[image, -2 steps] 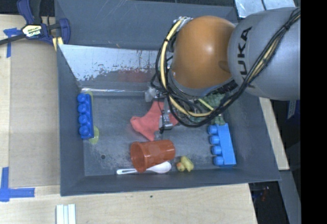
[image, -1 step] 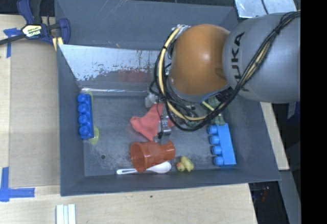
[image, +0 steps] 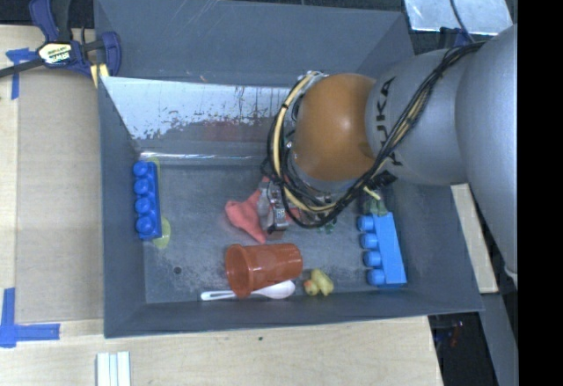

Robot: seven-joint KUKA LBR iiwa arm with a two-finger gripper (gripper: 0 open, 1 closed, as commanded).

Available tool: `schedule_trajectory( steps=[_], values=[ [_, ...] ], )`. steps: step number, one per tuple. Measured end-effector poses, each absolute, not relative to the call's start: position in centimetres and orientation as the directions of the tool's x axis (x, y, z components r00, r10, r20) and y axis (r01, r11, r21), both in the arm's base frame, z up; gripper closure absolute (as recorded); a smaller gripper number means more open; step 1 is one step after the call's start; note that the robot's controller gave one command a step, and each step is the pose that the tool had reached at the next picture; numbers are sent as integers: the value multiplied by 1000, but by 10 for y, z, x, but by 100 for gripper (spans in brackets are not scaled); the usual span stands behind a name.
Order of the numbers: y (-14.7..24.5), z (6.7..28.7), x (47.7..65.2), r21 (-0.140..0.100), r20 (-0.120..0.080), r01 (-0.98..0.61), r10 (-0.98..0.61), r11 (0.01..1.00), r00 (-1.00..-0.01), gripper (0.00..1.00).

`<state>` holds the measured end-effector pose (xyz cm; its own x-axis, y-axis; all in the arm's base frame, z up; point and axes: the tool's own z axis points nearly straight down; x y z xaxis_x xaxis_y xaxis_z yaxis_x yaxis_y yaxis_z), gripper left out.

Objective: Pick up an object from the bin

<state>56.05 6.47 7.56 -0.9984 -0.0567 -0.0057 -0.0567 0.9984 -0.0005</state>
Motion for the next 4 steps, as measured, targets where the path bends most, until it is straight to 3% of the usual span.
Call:
schedule_trajectory(
  steps=[1,2,3,4],
  values=[
    [65,76,562,0,-8,-55,-55,998,-998,0],
    [65,76,561,0,-7,-55,-55,998,-998,100],
    [65,76,561,0,-7,-55,-55,998,-998,100],
    [68,140,561,-1,-3,-69,-69,998,-998,100]
  ],
)
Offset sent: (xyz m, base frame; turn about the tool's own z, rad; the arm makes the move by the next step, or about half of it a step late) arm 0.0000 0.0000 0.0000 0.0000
